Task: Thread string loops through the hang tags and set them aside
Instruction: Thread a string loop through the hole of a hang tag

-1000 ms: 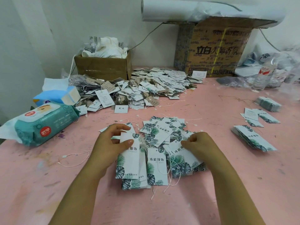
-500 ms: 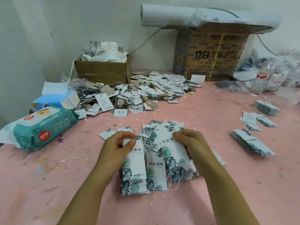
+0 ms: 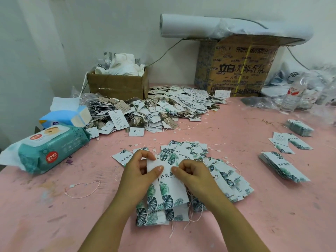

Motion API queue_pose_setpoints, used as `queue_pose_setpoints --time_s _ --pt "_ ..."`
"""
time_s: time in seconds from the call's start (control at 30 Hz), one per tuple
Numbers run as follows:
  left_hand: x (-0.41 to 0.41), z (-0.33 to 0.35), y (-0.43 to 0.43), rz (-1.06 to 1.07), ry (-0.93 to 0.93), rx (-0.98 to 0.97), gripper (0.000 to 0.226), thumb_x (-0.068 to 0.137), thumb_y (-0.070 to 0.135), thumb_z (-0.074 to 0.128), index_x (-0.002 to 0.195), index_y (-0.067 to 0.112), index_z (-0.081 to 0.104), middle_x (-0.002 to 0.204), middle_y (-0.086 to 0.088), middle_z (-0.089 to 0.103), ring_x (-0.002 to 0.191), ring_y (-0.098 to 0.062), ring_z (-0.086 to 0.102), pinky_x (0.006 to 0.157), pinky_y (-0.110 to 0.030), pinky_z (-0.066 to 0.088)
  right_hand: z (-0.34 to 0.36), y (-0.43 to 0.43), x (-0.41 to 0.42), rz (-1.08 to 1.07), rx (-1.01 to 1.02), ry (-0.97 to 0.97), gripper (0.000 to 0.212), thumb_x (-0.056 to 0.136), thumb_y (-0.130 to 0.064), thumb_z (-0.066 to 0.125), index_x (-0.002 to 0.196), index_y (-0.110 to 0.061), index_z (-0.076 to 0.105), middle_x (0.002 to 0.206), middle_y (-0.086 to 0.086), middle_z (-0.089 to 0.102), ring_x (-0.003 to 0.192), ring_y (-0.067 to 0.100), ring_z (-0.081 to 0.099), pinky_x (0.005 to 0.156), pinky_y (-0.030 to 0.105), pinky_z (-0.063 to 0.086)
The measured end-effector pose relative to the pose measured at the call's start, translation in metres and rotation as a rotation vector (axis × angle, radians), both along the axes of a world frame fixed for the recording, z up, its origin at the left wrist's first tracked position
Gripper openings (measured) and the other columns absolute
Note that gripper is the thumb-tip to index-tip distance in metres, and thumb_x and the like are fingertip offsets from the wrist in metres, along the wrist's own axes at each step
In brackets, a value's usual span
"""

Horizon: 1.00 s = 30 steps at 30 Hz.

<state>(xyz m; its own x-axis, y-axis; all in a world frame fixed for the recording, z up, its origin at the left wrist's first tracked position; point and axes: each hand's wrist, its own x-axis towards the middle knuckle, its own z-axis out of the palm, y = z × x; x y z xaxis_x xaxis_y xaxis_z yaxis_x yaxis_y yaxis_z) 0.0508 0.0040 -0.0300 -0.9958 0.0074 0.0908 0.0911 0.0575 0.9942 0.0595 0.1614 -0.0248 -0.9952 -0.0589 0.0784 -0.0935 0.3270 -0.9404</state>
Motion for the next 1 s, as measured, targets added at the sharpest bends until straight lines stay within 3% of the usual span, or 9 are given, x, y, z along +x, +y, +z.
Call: queue_pose_setpoints --time_s 0.27,0.37,0.47,0.53,0.63,0.8,1.0 --pt "0.002 0.003 0.0 -0.084 -0.016 0.051 0.028 0.087 0.0 0.059 0.101 0.023 0.05 0.073 -0.007 0.073 0.066 -0.019 0.069 0.061 -0.03 0.054 -0.005 0.003 -0.002 -0.054 -0.032 0.049 0.033 0.092 -0.023 0.054 0.062 -0.012 0.053 0.049 -0.005 0.046 0.043 0.004 0.038 0.049 0.019 0.032" --pt "0.0 0.001 -0.002 -0.06 -0.028 0.04 0.025 0.088 0.003 0.059 0.098 0.026 0.055 0.071 -0.017 0.065 0.067 -0.022 0.063 0.07 -0.034 0.047 -0.004 0.008 -0.004 -0.16 -0.032 0.141 0.023 0.093 -0.008 0.05 0.077 -0.021 0.06 0.055 -0.006 0.056 0.044 0.004 0.04 0.047 0.017 0.034" --pt "-0.001 0.001 -0.003 -0.036 -0.059 0.066 0.023 0.089 0.005 0.058 0.096 0.027 0.058 0.087 -0.037 0.06 0.075 -0.028 0.06 0.075 -0.044 0.05 -0.004 0.013 -0.005 -0.243 0.009 0.28 0.029 0.092 -0.001 0.048 0.099 -0.028 0.052 0.066 -0.004 0.063 0.051 0.008 0.047 0.049 0.019 0.037" --pt "-0.002 0.001 -0.003 -0.015 -0.074 0.093 0.022 0.089 0.004 0.058 0.095 0.025 0.059 0.091 -0.034 0.063 0.079 -0.029 0.064 0.075 -0.044 0.053 -0.004 0.016 -0.005 -0.285 0.015 0.357 0.029 0.092 -0.001 0.049 0.104 -0.027 0.05 0.067 -0.006 0.065 0.058 0.012 0.052 0.055 0.023 0.04" --pt "-0.003 0.001 -0.003 0.015 -0.093 0.126 0.022 0.088 0.003 0.059 0.095 0.023 0.061 0.084 -0.017 0.071 0.083 -0.031 0.067 0.076 -0.046 0.053 0.0 0.019 -0.005 -0.33 -0.004 0.445 0.029 0.089 0.0 0.055 0.087 -0.03 0.055 0.064 -0.008 0.066 0.046 0.008 0.046 0.045 0.013 0.032" --pt "-0.003 0.001 -0.004 0.044 -0.119 0.152 0.023 0.087 0.001 0.059 0.097 0.021 0.064 0.088 -0.019 0.071 0.09 -0.033 0.067 0.081 -0.05 0.052 0.001 0.021 -0.005 -0.333 -0.021 0.471 0.029 0.086 -0.005 0.062 0.075 -0.032 0.06 0.06 -0.008 0.059 0.053 0.003 0.049 0.05 0.011 0.037" --pt "-0.002 0.002 -0.003 -0.001 -0.123 0.166 0.025 0.086 -0.002 0.06 0.096 0.02 0.066 0.079 -0.007 0.074 0.078 -0.02 0.07 0.07 -0.034 0.056 0.001 0.018 -0.005 -0.317 0.105 0.485 0.029 0.083 -0.008 0.066 0.073 -0.033 0.057 0.07 -0.015 0.055 0.062 0.002 0.048 0.059 0.008 0.034"
